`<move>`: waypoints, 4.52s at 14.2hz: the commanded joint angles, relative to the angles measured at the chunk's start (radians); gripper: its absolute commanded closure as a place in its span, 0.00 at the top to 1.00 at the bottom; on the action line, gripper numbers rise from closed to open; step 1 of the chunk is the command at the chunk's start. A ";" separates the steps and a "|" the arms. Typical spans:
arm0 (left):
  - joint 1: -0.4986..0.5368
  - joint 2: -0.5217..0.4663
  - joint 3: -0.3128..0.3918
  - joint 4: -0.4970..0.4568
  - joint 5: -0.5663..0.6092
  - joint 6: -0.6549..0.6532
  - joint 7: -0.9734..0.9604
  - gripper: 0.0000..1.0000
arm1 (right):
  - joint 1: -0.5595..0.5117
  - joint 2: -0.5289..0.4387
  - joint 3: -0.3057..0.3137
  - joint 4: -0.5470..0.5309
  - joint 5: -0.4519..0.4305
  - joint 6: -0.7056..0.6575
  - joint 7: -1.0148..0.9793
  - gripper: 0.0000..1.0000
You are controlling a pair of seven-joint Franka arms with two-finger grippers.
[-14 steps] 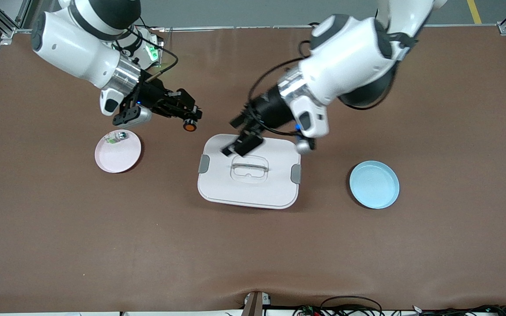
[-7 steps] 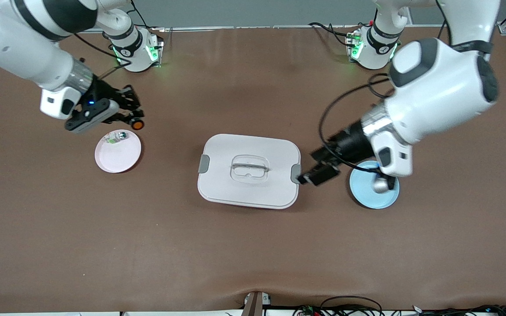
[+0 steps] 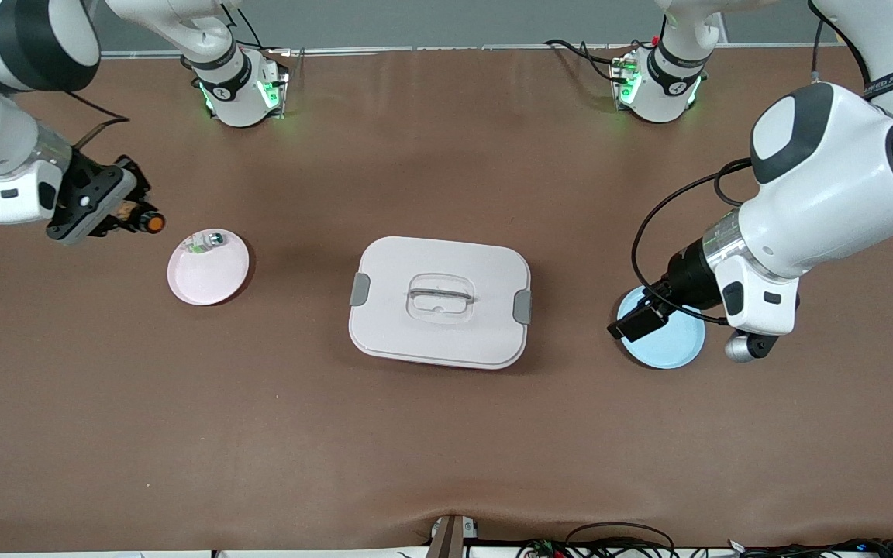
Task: Transfer orange switch to right arm and place
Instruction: 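Open the left gripper and withdraw it while the right gripper pulls away, then carry the switch with the right gripper over the pink plate, then lower the switch onto the pink plate and open the right gripper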
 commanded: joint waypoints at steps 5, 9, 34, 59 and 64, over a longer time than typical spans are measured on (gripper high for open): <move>0.020 -0.045 0.002 -0.011 0.140 -0.185 0.099 1.00 | -0.106 -0.009 0.018 -0.196 -0.060 0.275 -0.296 0.03; 0.020 -0.072 -0.003 -0.011 0.228 -0.288 0.187 1.00 | -0.105 0.001 0.018 -0.323 -0.061 0.463 -0.332 0.03; -0.117 -0.269 0.377 -0.098 0.131 -0.367 0.809 1.00 | -0.050 0.414 0.022 -0.418 -0.069 0.938 -0.316 0.06; -0.184 -0.396 0.487 -0.210 0.131 -0.377 0.951 1.00 | -0.133 0.489 0.019 -0.225 -0.045 0.784 -0.341 1.00; -0.187 -0.404 0.485 -0.198 0.123 -0.380 0.934 1.00 | -0.131 0.478 0.019 -0.222 -0.017 0.685 0.006 1.00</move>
